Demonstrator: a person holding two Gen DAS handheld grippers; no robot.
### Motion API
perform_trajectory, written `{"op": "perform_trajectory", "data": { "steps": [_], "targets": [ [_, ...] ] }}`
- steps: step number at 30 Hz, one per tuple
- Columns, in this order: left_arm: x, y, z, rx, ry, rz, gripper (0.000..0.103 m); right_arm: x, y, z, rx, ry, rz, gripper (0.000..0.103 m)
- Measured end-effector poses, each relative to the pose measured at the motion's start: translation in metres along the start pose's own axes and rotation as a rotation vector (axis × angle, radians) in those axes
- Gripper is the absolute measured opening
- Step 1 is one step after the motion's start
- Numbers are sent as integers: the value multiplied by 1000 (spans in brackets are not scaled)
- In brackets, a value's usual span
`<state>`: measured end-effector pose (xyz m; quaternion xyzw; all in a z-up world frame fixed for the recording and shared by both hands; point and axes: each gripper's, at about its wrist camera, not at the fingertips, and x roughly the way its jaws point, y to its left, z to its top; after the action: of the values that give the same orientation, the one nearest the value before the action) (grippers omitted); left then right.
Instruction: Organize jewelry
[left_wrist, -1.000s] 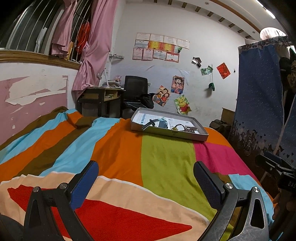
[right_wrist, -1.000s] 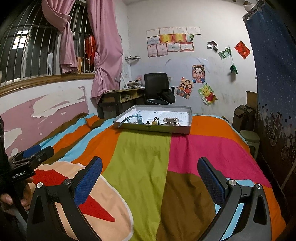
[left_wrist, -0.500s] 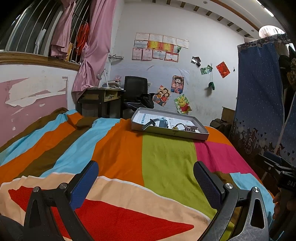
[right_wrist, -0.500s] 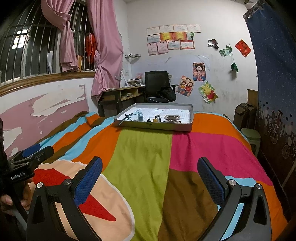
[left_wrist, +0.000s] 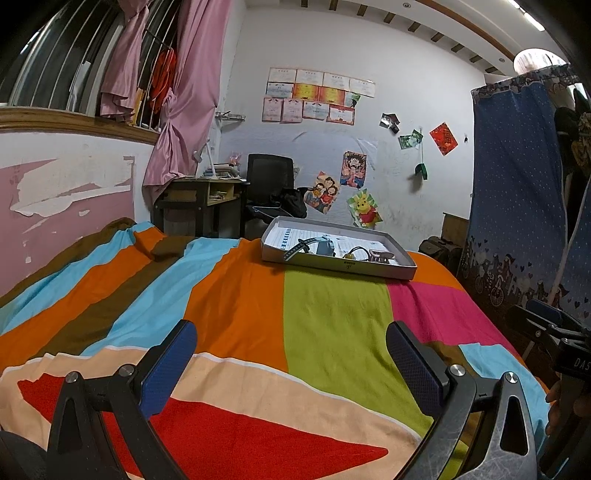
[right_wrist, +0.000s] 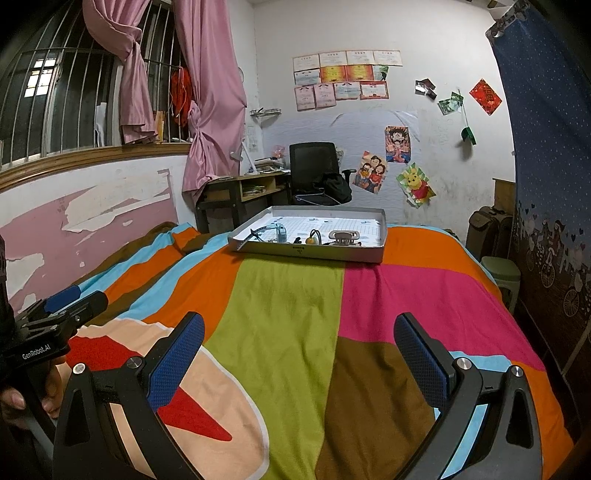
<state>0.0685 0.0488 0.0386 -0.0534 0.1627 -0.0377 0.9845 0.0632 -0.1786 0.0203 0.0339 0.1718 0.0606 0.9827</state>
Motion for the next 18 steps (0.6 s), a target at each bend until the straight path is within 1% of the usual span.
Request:
{"op": "perform_trajectory", "data": {
  "steps": [18],
  "targets": [
    [1,5,2,0,1,0,103,0,0,0,1,0,0,101]
  ]
}}
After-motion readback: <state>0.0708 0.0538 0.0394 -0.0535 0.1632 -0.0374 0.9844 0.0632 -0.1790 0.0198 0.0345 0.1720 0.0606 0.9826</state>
